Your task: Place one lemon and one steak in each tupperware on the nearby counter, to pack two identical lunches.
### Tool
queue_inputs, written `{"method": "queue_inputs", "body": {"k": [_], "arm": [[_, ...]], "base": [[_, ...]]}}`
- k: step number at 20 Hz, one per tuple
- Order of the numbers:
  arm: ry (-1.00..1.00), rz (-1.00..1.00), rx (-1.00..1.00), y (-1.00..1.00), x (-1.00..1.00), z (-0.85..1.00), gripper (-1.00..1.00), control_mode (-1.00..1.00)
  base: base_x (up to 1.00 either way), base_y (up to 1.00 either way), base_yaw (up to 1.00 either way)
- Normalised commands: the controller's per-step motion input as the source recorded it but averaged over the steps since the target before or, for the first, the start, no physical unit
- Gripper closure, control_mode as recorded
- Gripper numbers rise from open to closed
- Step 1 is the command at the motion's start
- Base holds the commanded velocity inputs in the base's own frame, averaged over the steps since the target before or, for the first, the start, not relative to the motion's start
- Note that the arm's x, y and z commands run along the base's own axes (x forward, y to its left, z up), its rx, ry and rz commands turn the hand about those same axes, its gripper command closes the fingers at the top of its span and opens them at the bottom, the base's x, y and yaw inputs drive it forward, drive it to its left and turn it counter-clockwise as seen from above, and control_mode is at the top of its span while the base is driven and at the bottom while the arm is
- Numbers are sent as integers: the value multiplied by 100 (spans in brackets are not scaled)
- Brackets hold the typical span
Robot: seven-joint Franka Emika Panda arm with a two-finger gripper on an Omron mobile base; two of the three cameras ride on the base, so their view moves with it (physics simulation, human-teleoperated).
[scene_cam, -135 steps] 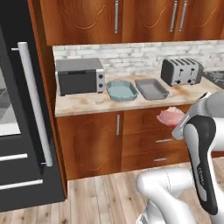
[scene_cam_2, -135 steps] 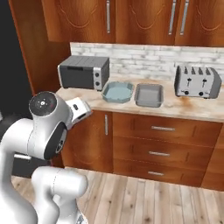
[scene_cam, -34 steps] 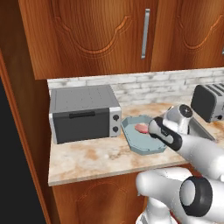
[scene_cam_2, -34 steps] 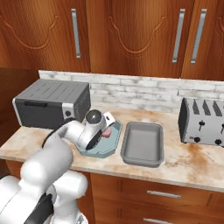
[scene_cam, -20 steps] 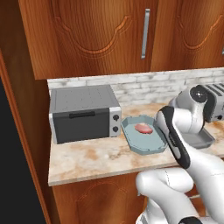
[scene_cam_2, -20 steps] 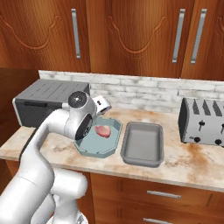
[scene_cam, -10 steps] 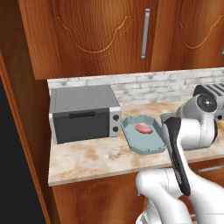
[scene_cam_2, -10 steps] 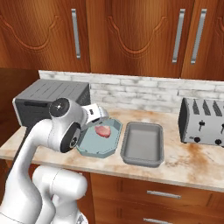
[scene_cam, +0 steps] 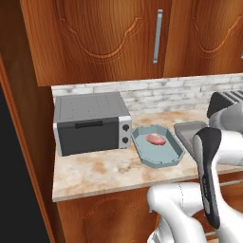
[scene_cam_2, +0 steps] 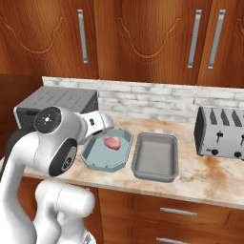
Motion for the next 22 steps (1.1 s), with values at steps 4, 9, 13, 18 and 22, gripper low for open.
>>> {"method": "queue_inputs", "body": {"k": [4, 9, 13, 18, 22], "arm": [[-10, 12, 0, 11, -47, 25, -100, -100], [-1, 10, 0, 24, -36, -4, -100, 100], [0, 0, 0, 0, 0, 0, -100, 100], [0, 0, 0, 0, 0, 0, -100, 100], [0, 0, 0, 0, 0, 0, -100, 100]], "base": [[0, 0, 0], [-36, 16, 7], [-100, 14, 8], [-100, 0, 1], [-100, 1, 1]]}}
